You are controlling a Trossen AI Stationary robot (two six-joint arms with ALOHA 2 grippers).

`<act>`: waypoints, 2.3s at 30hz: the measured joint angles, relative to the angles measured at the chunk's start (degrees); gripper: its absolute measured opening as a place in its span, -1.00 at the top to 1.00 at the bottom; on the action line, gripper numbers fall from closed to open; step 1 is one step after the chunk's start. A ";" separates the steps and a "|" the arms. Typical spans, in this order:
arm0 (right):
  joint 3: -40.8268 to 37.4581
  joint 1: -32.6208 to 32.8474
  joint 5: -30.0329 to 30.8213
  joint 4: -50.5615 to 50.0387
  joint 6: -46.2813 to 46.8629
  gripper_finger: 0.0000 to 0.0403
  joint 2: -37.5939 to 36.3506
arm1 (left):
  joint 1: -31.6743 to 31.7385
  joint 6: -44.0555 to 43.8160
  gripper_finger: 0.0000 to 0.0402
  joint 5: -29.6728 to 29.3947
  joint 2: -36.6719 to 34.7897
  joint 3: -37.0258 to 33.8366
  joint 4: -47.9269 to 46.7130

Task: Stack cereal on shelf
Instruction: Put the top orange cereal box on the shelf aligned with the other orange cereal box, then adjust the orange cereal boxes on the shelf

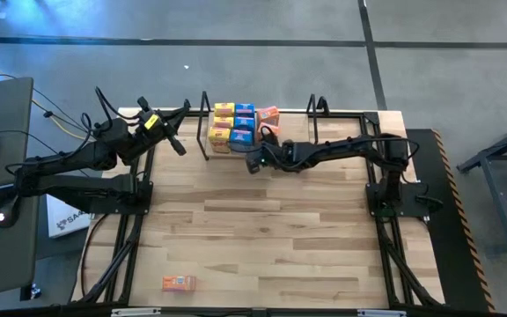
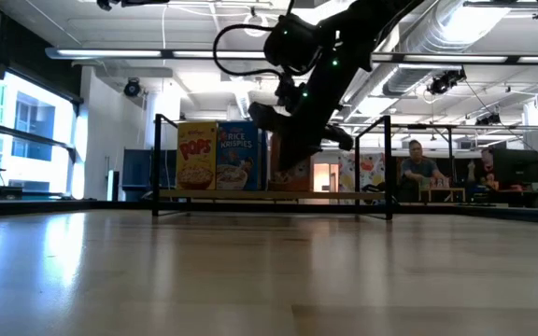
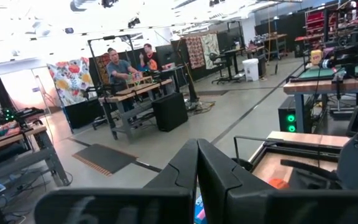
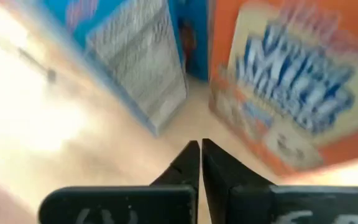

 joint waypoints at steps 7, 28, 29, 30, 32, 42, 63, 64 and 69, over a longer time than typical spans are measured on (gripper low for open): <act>0.00 -0.77 -2.07 -7.40 -4.00 1.00 -0.73 | -0.01 0.00 1.00 -0.17 0.07 0.00 -0.01; 0.00 -6.40 -4.50 -4.20 -11.54 1.00 -0.76 | -0.01 -0.07 1.00 -0.26 0.07 0.00 0.00; 0.00 -6.37 -5.47 -4.35 -12.55 1.00 -0.99 | 0.00 -0.07 1.00 -0.30 0.07 0.00 0.00; 0.00 -6.32 -6.57 -4.87 -13.66 1.00 -1.41 | -0.01 -0.05 1.00 -0.40 0.07 0.00 0.00; 0.00 -6.29 -9.94 -6.11 -15.69 1.00 -3.05 | -0.02 -0.04 1.00 -0.98 0.07 0.00 0.00; 0.00 -10.98 -13.95 -11.80 -21.38 1.00 -18.48 | 0.00 -0.07 1.00 -2.20 0.23 0.00 -0.02; 15.52 -26.93 -26.57 -20.73 -18.25 1.00 -5.64 | -0.02 -0.44 1.00 -3.19 2.06 0.02 -0.01; 15.52 -26.92 -27.59 -20.38 -18.10 1.00 -5.29 | 0.00 -0.64 1.00 -3.26 2.28 0.02 0.00; 15.52 -26.90 -28.14 -20.39 -17.80 1.00 -5.03 | -0.02 -1.55 1.00 -3.32 3.16 0.02 -0.04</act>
